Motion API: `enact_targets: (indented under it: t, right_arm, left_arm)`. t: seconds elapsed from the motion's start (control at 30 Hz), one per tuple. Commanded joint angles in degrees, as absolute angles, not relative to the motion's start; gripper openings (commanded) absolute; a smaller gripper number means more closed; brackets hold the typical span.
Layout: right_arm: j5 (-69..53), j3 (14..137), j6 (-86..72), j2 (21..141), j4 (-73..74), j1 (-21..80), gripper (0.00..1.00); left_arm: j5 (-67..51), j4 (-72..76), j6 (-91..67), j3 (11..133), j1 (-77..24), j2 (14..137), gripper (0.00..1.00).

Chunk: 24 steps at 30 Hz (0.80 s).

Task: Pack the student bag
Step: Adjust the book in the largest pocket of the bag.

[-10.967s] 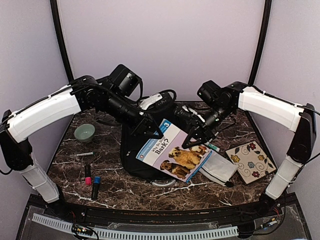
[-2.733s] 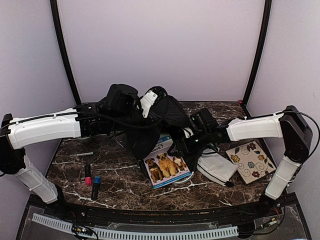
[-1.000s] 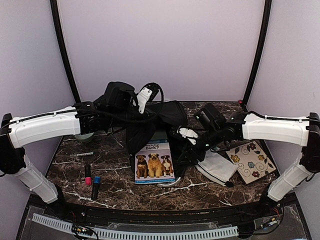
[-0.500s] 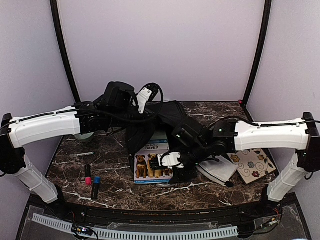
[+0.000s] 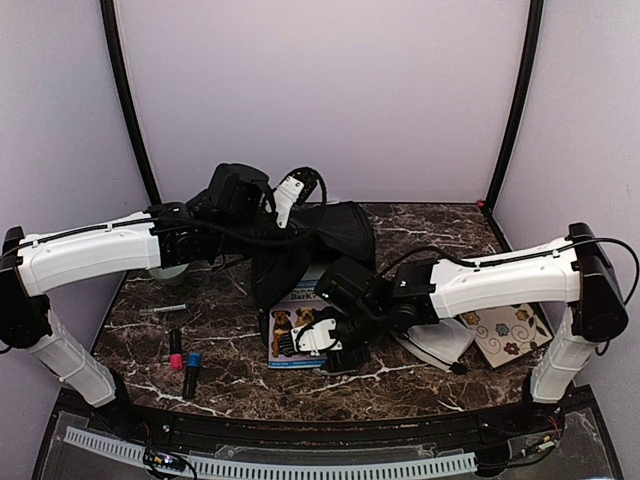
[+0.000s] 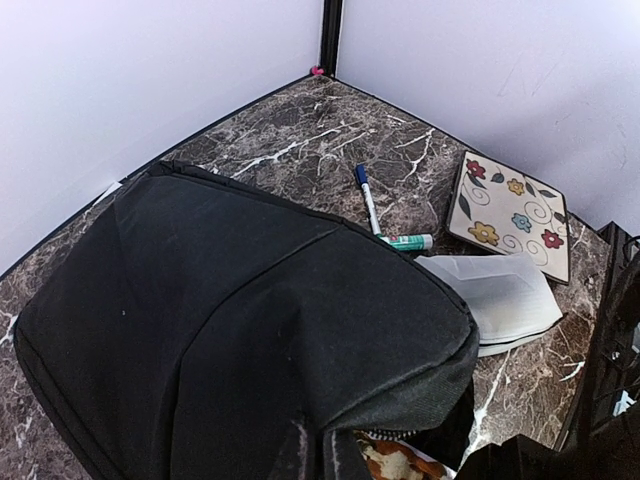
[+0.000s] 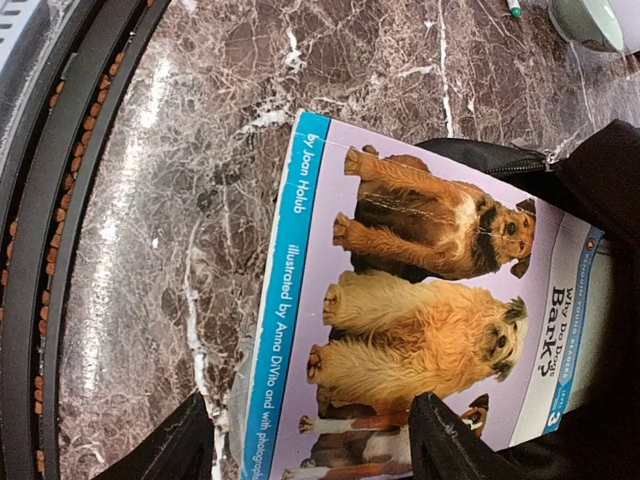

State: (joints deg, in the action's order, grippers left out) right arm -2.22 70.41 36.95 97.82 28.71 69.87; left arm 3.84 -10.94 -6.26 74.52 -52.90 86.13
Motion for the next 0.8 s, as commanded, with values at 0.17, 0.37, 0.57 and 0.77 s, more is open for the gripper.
enact_targets:
  t: [0.17, 0.37, 0.57, 0.77]
  right_arm:
    - [-1.6, 70.3, 40.0, 101.0, 26.7, 70.4, 0.67]
    - [6.3, 70.8, 38.3, 103.7, 23.2, 70.1, 0.66]
    - [9.4, 74.0, 36.8, 106.5, 21.2, 66.4, 0.64]
    - [13.0, 76.2, 38.0, 108.4, 18.2, 62.8, 0.62]
  left_arm:
    - [4.4, -6.9, -6.5, 77.2, -52.2, 82.8, 0.00]
    - [3.7, -7.2, -6.3, 77.4, -52.2, 83.2, 0.00]
    - [3.3, -7.8, -6.2, 77.6, -52.2, 83.3, 0.00]
    - [1.9, -7.7, -6.7, 77.3, -52.2, 83.4, 0.00]
